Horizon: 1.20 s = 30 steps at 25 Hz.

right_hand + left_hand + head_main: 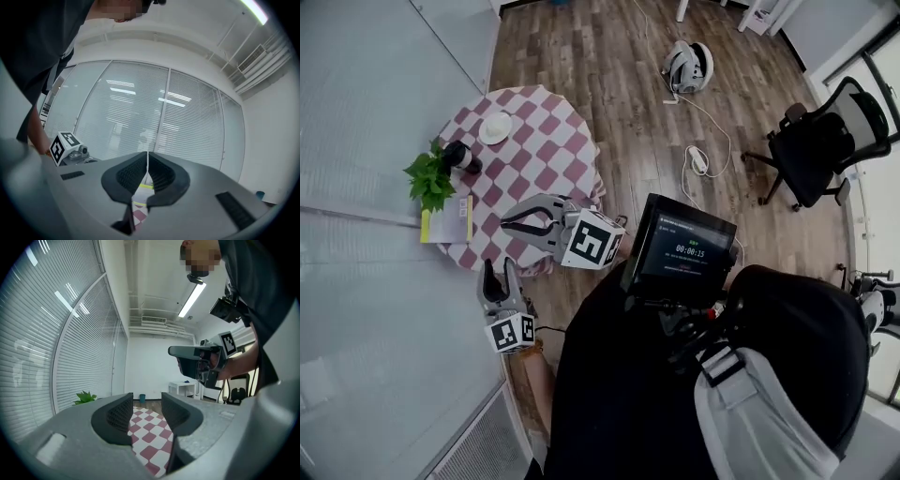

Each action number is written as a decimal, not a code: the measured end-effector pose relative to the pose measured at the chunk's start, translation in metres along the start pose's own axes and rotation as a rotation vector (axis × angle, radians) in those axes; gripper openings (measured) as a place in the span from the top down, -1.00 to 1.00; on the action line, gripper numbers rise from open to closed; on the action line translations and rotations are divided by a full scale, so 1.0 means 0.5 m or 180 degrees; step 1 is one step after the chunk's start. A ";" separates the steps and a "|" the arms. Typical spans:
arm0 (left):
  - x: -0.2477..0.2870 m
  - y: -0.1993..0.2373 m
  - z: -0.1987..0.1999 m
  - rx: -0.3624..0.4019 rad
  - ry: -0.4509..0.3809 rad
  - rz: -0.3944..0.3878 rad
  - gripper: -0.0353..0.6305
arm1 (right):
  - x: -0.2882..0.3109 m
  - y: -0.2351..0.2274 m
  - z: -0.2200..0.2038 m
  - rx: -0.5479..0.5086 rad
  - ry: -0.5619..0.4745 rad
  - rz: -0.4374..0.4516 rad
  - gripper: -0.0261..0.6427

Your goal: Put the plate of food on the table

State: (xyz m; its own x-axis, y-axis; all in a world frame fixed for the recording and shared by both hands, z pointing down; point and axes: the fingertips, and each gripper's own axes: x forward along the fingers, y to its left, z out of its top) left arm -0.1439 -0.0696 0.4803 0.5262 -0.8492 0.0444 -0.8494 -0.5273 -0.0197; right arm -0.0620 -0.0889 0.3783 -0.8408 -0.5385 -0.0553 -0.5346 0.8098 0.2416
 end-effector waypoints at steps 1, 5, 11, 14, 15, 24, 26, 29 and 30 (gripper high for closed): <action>0.000 -0.005 0.002 0.0006 -0.0005 0.0005 0.32 | -0.004 0.002 0.002 -0.0002 -0.0003 0.0015 0.87; 0.000 -0.007 -0.002 0.0022 -0.0011 0.0011 0.32 | -0.004 0.008 -0.001 -0.0002 -0.0004 0.0045 0.87; -0.009 -0.023 -0.017 -0.0007 0.0021 0.0034 0.32 | -0.009 0.023 -0.018 0.0055 0.0079 0.0124 0.89; -0.016 -0.031 -0.029 -0.0036 0.0061 0.0052 0.32 | -0.014 0.031 -0.036 0.0090 0.0145 0.0127 0.89; -0.019 -0.033 -0.032 -0.0044 0.0074 0.0062 0.32 | -0.016 0.033 -0.040 0.0110 0.0156 0.0129 0.89; -0.029 -0.041 -0.060 -0.0093 0.0159 0.0091 0.32 | -0.022 0.047 -0.059 0.0152 0.0211 0.0196 0.89; -0.030 -0.042 -0.064 -0.0117 0.0160 0.0103 0.32 | -0.023 0.049 -0.063 0.0159 0.0231 0.0206 0.89; -0.032 -0.043 -0.069 -0.0163 0.0161 0.0123 0.32 | -0.024 0.048 -0.068 0.0162 0.0257 0.0211 0.89; -0.034 -0.044 -0.069 -0.0160 0.0171 0.0130 0.32 | -0.025 0.048 -0.068 0.0168 0.0257 0.0213 0.89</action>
State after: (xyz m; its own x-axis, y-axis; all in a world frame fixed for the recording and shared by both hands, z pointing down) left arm -0.1355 -0.0428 0.5145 0.4894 -0.8665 0.0983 -0.8717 -0.4892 0.0275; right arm -0.0614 -0.0708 0.4177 -0.8663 -0.4982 0.0379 -0.4831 0.8545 0.1908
